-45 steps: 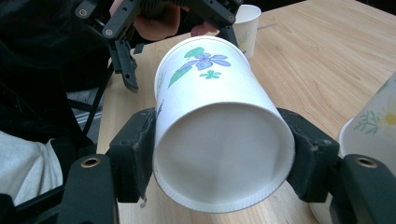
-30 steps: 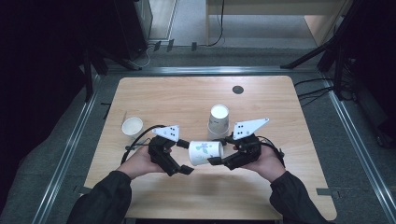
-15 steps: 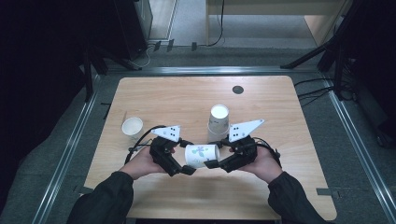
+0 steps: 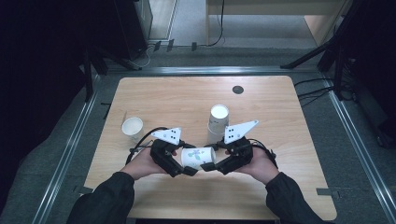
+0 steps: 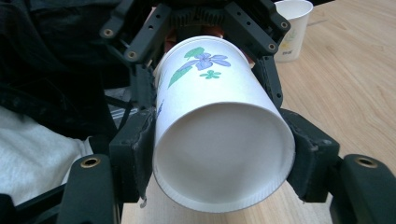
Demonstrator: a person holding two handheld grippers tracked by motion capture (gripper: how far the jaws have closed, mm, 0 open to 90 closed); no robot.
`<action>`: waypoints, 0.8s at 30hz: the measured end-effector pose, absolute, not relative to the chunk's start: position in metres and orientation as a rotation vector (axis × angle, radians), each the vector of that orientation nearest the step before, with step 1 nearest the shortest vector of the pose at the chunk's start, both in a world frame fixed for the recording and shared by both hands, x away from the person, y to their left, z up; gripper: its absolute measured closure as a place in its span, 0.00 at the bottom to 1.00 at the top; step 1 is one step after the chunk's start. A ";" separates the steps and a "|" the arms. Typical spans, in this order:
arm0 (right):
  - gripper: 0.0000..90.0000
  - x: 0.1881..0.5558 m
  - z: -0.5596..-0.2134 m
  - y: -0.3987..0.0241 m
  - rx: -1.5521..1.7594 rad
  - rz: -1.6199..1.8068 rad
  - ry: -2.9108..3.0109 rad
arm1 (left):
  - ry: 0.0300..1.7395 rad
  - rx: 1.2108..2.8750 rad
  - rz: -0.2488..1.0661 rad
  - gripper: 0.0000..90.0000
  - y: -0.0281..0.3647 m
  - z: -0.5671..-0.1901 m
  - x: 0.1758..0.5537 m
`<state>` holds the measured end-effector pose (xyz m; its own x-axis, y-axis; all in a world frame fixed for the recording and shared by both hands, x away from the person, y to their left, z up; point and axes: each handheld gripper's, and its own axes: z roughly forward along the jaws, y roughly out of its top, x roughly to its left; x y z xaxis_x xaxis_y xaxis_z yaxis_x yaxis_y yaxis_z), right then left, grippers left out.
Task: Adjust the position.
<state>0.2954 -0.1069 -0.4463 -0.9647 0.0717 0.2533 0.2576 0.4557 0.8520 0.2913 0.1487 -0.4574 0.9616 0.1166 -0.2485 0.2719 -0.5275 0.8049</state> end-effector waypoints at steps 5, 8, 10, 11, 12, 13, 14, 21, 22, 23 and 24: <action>0.38 0.296 -0.447 -0.107 -0.294 -1.522 -2.512 | 0.260 2.127 -0.182 0.24 0.149 -0.457 0.290; 0.38 0.296 -0.447 -0.106 -0.296 -1.515 -2.516 | 0.259 2.136 -0.183 0.25 0.149 -0.458 0.290; 0.38 0.296 -0.448 -0.106 -0.298 -1.508 -2.516 | 0.260 2.140 -0.184 0.25 0.149 -0.458 0.291; 0.38 0.296 -0.448 -0.106 -0.298 -1.507 -2.516 | 0.263 2.141 -0.186 0.26 0.149 -0.458 0.291; 0.38 0.296 -0.448 -0.106 -0.298 -1.508 -2.514 | 0.267 2.138 -0.188 0.26 0.149 -0.458 0.291; 0.38 0.297 -0.449 -0.107 -0.297 -1.512 -2.514 | 0.269 2.137 -0.191 0.26 0.149 -0.458 0.291; 0.38 0.296 -0.448 -0.106 -0.299 -1.514 -2.513 | 0.269 2.135 -0.190 0.26 0.149 -0.458 0.291; 0.30 0.297 -0.449 -0.106 -0.304 -1.538 -2.501 | 0.279 2.129 -0.187 0.27 0.152 -0.456 0.292; 0.29 0.297 -0.449 -0.106 -0.303 -1.536 -2.495 | 0.277 2.127 -0.187 0.27 0.153 -0.456 0.293; 0.29 0.297 -0.449 -0.106 -0.305 -1.536 -2.495 | 0.283 2.124 -0.187 0.27 0.154 -0.455 0.293; 0.28 0.297 -0.449 -0.106 -0.311 -1.535 -2.500 | 0.282 2.123 -0.183 0.27 0.155 -0.455 0.293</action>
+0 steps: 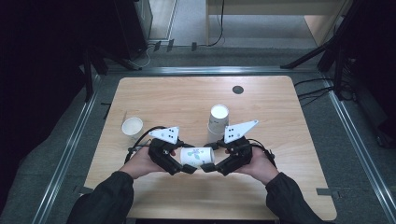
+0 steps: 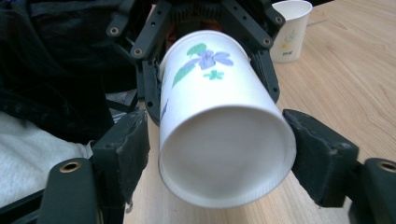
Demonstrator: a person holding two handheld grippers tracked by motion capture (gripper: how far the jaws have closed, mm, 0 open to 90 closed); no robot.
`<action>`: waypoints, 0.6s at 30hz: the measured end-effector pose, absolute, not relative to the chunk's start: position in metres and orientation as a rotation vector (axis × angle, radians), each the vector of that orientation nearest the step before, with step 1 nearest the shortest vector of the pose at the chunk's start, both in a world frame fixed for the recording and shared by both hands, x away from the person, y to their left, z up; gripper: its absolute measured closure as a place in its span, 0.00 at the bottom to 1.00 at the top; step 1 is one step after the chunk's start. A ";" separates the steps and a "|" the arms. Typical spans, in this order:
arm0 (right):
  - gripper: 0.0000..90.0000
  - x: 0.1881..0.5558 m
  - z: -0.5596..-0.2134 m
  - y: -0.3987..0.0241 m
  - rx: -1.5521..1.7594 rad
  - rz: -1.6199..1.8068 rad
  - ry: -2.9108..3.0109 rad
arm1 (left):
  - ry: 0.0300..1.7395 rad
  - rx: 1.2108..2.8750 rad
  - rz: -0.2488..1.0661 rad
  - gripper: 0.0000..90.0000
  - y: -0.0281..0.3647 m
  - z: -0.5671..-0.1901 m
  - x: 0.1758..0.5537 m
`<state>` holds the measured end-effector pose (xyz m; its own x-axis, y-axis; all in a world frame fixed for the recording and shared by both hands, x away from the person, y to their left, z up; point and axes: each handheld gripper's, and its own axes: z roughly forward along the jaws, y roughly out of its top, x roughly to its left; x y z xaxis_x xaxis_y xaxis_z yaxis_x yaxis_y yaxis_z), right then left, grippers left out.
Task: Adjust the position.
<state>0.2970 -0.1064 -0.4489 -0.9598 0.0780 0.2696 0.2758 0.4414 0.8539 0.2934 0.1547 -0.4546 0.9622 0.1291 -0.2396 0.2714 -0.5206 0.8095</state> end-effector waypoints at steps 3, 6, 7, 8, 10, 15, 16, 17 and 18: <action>0.26 0.298 -0.450 -0.107 -0.332 -1.533 -2.517 | 0.289 2.127 -0.176 0.27 0.158 -0.452 0.294; 0.26 0.299 -0.450 -0.110 -0.350 -1.522 -2.538 | 0.297 2.141 -0.162 0.27 0.162 -0.447 0.295; 0.26 0.299 -0.450 -0.111 -0.352 -1.521 -2.548 | 0.301 2.153 -0.158 0.27 0.163 -0.445 0.296; 0.26 0.299 -0.451 -0.113 -0.357 -1.519 -2.552 | 0.300 2.169 -0.137 0.27 0.164 -0.441 0.296; 0.26 0.300 -0.451 -0.116 -0.368 -1.502 -2.565 | 0.297 2.199 -0.114 0.27 0.165 -0.434 0.297; 0.26 0.299 -0.453 -0.118 -0.378 -1.486 -2.613 | 0.284 2.243 -0.069 0.27 0.168 -0.411 0.303; 0.26 0.298 -0.452 -0.118 -0.380 -1.483 -2.621 | 0.285 2.245 -0.068 0.27 0.169 -0.405 0.304; 0.26 0.298 -0.452 -0.118 -0.383 -1.477 -2.630 | 0.284 2.250 -0.068 0.27 0.169 -0.401 0.305; 0.26 0.298 -0.452 -0.119 -0.383 -1.476 -2.635 | 0.283 2.262 -0.073 0.27 0.169 -0.397 0.307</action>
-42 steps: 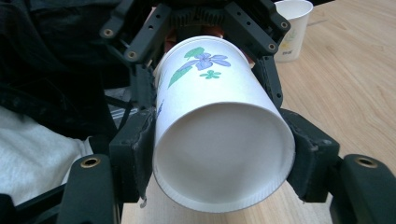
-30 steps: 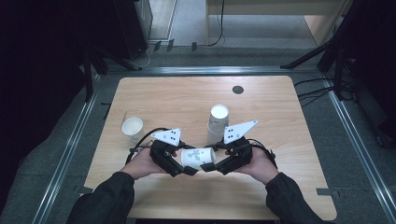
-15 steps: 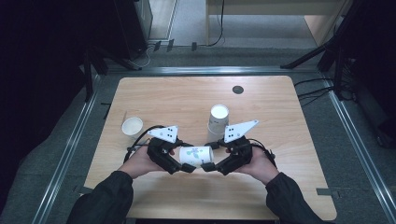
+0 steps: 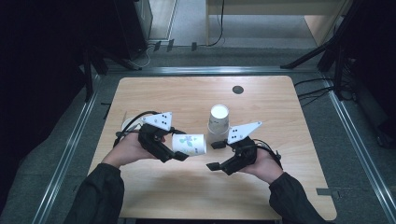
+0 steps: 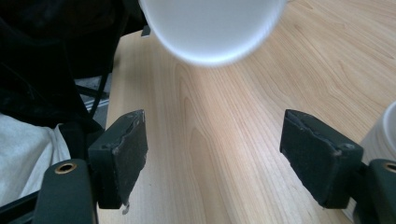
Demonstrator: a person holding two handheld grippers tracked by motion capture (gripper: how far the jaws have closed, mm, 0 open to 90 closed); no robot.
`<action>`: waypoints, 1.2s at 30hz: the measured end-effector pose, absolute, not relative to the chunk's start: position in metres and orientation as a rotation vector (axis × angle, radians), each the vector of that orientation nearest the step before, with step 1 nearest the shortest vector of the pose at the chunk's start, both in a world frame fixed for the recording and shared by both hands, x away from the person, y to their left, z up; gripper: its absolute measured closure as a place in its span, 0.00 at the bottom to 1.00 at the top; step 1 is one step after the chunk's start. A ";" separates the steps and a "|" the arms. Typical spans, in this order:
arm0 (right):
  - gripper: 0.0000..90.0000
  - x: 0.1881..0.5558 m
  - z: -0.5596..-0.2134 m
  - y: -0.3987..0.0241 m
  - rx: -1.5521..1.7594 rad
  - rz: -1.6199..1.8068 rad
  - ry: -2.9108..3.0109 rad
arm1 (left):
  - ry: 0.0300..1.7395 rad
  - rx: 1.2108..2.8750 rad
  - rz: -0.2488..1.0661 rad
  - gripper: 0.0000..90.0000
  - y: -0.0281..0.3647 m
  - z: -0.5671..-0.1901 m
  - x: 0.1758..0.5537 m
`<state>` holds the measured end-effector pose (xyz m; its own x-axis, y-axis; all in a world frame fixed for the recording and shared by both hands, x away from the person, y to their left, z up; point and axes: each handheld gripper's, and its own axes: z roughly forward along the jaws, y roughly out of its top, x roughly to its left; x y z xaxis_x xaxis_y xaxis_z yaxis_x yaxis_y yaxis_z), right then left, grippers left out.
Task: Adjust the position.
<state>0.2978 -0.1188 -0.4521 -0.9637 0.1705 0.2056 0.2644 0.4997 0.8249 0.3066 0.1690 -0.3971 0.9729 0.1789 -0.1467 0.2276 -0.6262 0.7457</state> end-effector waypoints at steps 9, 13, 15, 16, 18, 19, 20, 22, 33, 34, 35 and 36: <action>0.27 0.301 -0.454 -0.119 -0.416 -1.472 -2.660 | 0.266 2.478 -0.014 0.27 0.154 -0.379 0.316; 0.27 0.300 -0.456 -0.115 -0.413 -1.462 -2.666 | 0.241 2.534 -0.013 0.27 0.150 -0.381 0.312; 0.27 0.300 -0.457 -0.112 -0.405 -1.465 -2.678 | 0.244 2.587 -0.006 0.27 0.147 -0.386 0.311; 0.27 0.300 -0.458 -0.111 -0.400 -1.468 -2.682 | 0.244 2.611 -0.004 0.27 0.145 -0.389 0.310; 0.27 0.299 -0.459 -0.108 -0.394 -1.458 -2.680 | 0.238 2.623 -0.023 0.27 0.142 -0.393 0.310; 0.27 0.298 -0.459 -0.107 -0.391 -1.450 -2.687 | 0.230 2.634 -0.029 0.27 0.141 -0.395 0.310; 0.27 0.298 -0.460 -0.105 -0.381 -1.442 -2.691 | 0.227 2.645 -0.040 0.27 0.139 -0.397 0.310; 0.27 0.296 -0.461 -0.103 -0.376 -1.423 -2.696 | 0.228 2.657 -0.041 0.27 0.136 -0.401 0.311; 0.27 0.294 -0.469 -0.091 -0.340 -1.382 -2.728 | 0.210 2.736 -0.111 0.27 0.126 -0.413 0.309; 0.27 0.294 -0.469 -0.089 -0.336 -1.382 -2.724 | 0.201 2.749 -0.111 0.27 0.125 -0.413 0.309; 0.27 0.294 -0.470 -0.088 -0.332 -1.382 -2.727 | 0.204 2.759 -0.118 0.27 0.124 -0.414 0.309; 0.27 0.294 -0.471 -0.086 -0.327 -1.383 -2.724 | 0.201 2.766 -0.115 0.27 0.123 -0.416 0.308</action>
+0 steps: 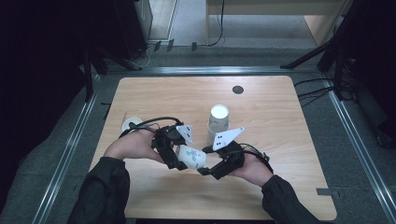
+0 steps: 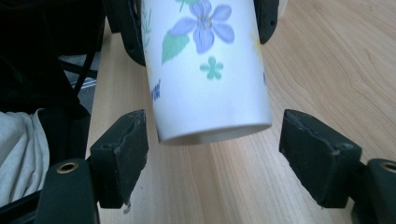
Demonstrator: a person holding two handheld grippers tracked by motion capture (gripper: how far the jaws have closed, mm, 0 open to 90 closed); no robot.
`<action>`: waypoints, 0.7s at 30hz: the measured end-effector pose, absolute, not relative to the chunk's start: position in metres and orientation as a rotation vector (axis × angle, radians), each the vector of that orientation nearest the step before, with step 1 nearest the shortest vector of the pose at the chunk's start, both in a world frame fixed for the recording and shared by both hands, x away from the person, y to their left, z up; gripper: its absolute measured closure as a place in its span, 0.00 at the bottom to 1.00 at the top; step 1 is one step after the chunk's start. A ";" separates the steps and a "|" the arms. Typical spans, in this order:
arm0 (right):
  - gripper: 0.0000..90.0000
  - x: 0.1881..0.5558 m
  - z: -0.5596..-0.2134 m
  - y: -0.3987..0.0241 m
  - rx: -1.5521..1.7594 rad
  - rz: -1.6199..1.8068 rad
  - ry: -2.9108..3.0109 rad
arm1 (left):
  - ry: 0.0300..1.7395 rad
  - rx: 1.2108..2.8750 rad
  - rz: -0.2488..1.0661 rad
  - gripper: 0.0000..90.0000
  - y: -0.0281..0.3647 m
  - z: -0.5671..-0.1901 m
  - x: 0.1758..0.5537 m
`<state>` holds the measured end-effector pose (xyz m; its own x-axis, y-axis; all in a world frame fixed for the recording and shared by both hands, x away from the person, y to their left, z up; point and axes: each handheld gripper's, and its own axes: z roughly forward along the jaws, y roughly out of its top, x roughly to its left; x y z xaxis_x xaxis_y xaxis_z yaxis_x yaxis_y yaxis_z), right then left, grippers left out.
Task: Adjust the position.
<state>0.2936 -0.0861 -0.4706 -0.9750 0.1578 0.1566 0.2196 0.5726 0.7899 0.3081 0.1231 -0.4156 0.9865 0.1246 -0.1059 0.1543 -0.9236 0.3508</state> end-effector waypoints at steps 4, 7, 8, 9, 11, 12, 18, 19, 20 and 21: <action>0.27 0.293 -0.473 -0.081 -0.320 -1.372 -2.721 | 0.192 2.799 -0.123 0.27 0.119 -0.418 0.307; 0.27 0.292 -0.475 -0.076 -0.302 -1.368 -2.733 | 0.180 2.803 -0.122 0.27 0.116 -0.421 0.306; 0.28 0.291 -0.475 -0.076 -0.296 -1.367 -2.740 | 0.173 2.795 -0.130 0.27 0.116 -0.421 0.306; 0.29 0.291 -0.475 -0.074 -0.297 -1.366 -2.744 | 0.171 2.786 -0.143 0.27 0.116 -0.421 0.307; 0.29 0.289 -0.475 -0.073 -0.288 -1.370 -2.749 | 0.173 2.784 -0.150 0.27 0.116 -0.422 0.307; 0.29 0.289 -0.475 -0.072 -0.283 -1.367 -2.749 | 0.172 2.784 -0.149 0.27 0.116 -0.422 0.307; 0.31 0.289 -0.476 -0.071 -0.278 -1.366 -2.744 | 0.154 2.773 -0.156 0.27 0.114 -0.423 0.306; 0.32 0.289 -0.476 -0.071 -0.274 -1.362 -2.742 | 0.150 2.770 -0.156 0.27 0.114 -0.423 0.306; 0.34 0.288 -0.475 -0.071 -0.273 -1.362 -2.744 | 0.154 2.761 -0.158 0.27 0.115 -0.423 0.306; 0.36 0.288 -0.475 -0.071 -0.262 -1.363 -2.745 | 0.154 2.760 -0.163 0.27 0.115 -0.423 0.307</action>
<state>0.2881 -0.0711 -0.4752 -0.9833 0.1228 0.1344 0.1813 0.5932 0.7844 0.3069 0.1149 -0.4228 0.9873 0.0859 -0.1336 0.1288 -0.9253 0.3567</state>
